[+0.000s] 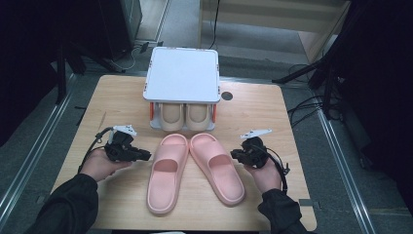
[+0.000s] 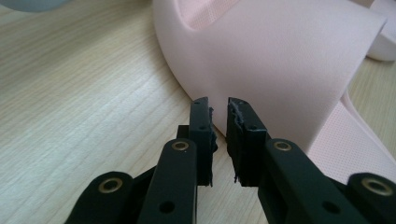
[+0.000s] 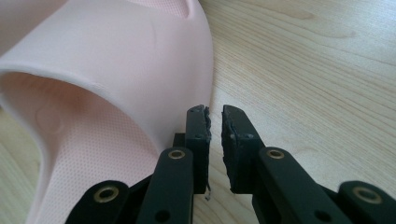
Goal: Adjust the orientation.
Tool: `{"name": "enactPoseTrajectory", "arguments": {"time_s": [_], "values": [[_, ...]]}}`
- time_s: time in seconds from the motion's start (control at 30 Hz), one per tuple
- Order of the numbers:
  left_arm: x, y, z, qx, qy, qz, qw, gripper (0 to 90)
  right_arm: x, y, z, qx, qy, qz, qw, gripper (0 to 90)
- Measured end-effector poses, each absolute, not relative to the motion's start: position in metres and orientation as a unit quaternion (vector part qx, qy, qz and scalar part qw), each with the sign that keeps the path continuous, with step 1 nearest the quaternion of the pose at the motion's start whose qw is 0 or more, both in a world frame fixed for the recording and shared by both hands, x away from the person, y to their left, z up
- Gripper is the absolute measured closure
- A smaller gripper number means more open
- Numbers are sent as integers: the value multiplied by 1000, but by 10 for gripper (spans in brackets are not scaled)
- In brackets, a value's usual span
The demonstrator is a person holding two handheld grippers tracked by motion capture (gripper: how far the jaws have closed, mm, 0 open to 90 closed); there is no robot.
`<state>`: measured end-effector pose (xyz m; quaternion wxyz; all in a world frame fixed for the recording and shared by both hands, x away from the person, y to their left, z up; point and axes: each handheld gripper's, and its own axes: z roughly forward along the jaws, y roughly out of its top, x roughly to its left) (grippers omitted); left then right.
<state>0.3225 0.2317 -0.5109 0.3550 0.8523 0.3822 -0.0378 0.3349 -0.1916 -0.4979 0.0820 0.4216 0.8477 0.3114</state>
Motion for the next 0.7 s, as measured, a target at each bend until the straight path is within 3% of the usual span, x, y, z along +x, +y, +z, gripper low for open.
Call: {"name": "enactPoseTrajectory", "arguments": {"time_s": [0.7], "values": [[319, 215, -513, 856, 367, -59, 359, 806, 329, -175, -503, 420, 850, 309, 72, 817]]}}
